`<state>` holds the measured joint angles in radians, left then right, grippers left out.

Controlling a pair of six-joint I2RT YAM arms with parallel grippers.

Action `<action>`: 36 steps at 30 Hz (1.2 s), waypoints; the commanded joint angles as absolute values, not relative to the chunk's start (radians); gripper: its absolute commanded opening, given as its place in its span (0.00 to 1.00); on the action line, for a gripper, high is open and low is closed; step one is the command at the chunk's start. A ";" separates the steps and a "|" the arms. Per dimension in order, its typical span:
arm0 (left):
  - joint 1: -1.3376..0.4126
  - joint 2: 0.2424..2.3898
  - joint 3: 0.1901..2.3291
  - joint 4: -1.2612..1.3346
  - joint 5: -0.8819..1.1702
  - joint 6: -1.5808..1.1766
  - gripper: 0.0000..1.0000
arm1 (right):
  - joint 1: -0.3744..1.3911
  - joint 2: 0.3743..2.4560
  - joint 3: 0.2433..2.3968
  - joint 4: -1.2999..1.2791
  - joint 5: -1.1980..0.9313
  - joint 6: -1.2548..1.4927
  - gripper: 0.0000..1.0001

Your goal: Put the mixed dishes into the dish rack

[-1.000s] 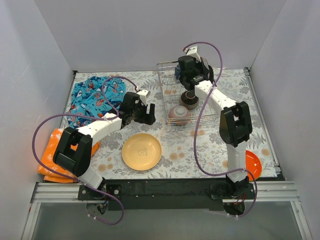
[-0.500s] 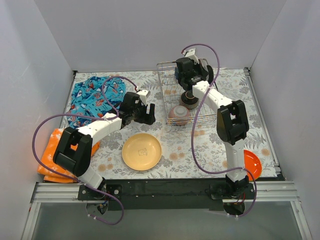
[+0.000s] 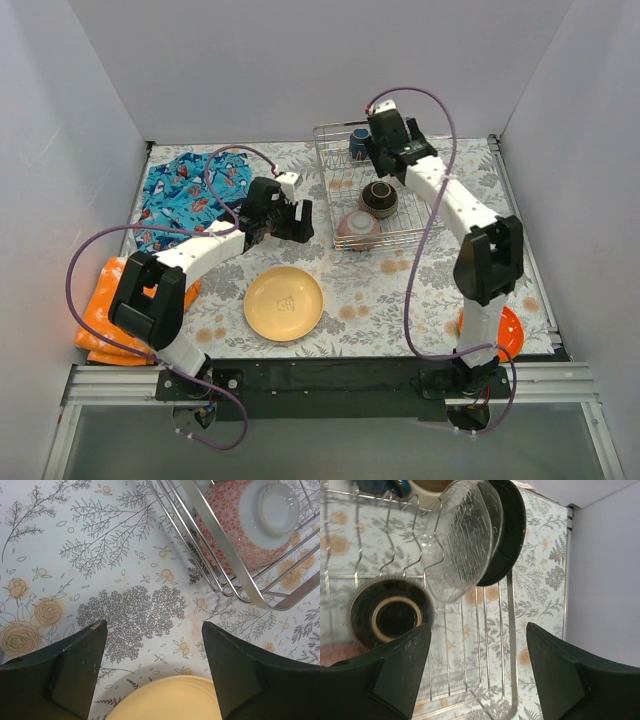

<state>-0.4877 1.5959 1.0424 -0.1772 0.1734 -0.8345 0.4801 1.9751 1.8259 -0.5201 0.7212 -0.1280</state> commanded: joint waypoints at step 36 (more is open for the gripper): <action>-0.492 1.654 1.098 -0.291 0.101 -0.627 0.76 | -0.377 1.730 1.046 -0.999 -0.184 -1.554 0.73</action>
<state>-0.4877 1.6424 1.0924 -0.2703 0.1223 -0.6586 -0.4011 1.7969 1.1385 -1.1351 -0.2855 -1.2461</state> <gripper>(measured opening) 0.760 0.730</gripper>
